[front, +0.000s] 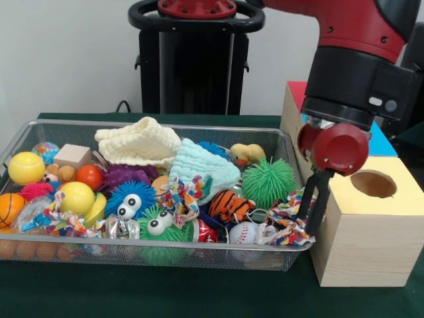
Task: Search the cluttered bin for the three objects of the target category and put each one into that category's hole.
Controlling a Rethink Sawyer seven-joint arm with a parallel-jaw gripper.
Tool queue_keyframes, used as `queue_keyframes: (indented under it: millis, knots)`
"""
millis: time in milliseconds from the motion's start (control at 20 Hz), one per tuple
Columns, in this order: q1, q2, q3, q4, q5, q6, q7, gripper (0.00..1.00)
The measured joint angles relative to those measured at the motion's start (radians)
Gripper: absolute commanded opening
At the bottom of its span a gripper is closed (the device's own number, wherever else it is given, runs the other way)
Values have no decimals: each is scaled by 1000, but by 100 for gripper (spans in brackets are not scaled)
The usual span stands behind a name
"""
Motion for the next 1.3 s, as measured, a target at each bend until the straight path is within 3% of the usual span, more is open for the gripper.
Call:
queue_keyframes:
  millis: [350, 950, 1300]
  knots:
    - [-10, 1, 20, 55, -32, -10, 0, 100]
    - [-11, -1, 25, 73, -70, 53, 0, 100]
    - [-44, -25, 109, 103, -69, 49, 0, 100]
